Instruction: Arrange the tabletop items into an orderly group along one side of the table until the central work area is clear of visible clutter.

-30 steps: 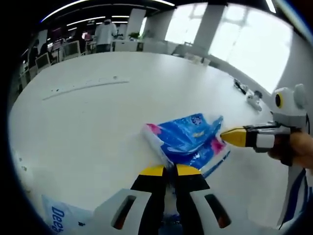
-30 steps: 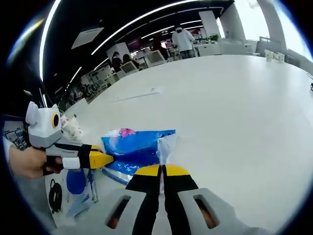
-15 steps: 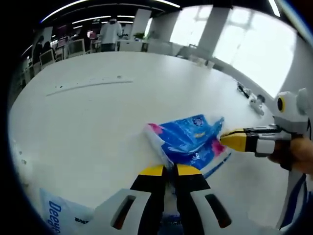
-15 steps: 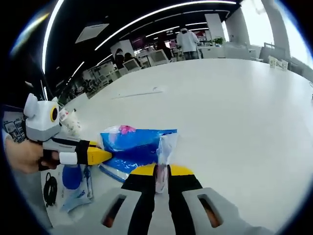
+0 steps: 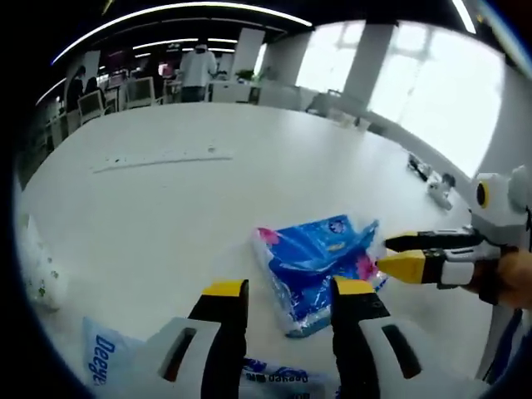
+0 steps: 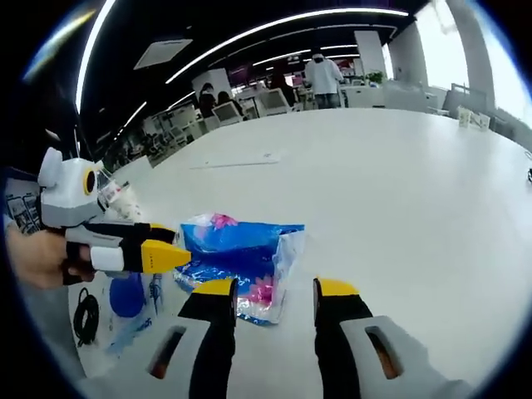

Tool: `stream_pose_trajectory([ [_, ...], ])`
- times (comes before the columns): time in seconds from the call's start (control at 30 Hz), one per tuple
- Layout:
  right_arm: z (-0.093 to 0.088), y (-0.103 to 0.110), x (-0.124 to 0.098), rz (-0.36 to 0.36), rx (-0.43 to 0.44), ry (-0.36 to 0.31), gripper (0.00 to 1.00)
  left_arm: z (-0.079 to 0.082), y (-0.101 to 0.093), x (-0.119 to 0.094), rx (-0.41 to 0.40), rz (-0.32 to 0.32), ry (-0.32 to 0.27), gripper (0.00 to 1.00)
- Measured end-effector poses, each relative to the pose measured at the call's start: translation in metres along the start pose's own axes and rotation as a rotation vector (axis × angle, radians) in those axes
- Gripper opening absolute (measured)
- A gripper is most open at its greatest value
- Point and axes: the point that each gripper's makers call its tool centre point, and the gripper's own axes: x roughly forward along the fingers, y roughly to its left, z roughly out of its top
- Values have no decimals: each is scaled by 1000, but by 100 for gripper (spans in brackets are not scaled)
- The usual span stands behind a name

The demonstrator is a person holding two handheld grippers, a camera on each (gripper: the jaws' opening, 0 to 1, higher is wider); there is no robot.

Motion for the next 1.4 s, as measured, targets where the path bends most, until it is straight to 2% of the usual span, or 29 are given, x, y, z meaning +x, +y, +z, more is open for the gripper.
stream_pose_trajectory([
  [0.1, 1, 0, -3, -6, 23, -4, 53, 4, 3, -1, 25, 13, -5, 56],
  [0.17, 3, 2, -8, -11, 16, -13, 57, 10, 6, -7, 36, 39, -19, 69],
  [0.27, 6, 6, -13, -5, 35, -20, 67, 9, 9, -12, 55, 55, -14, 85],
  [0.33, 6, 9, -15, -7, 30, -22, 68, 8, 9, -17, 84, 66, -8, 88],
  [0.57, 9, 19, -22, -2, 48, -32, 68, 13, 13, -40, 107, 79, 1, 88],
  [0.67, 12, 23, -28, -1, 57, -45, 67, 20, 12, -50, 120, 74, 7, 87],
  [0.77, 16, 27, -34, 6, 92, -63, 65, 18, 14, -57, 150, 70, 31, 83],
  [0.9, 19, 35, -49, -7, 105, -83, 65, 28, 16, -65, 147, 72, 2, 83],
  [1.07, 15, 33, -58, -36, 93, -83, 66, 24, 16, -78, 149, 64, -3, 83],
  [1.33, 12, 45, -72, -60, 80, -86, 66, 11, 20, -99, 146, 45, 6, 81],
  [1.4, 8, 52, -74, -69, 80, -85, 65, 12, 24, -102, 144, 45, 2, 81],
])
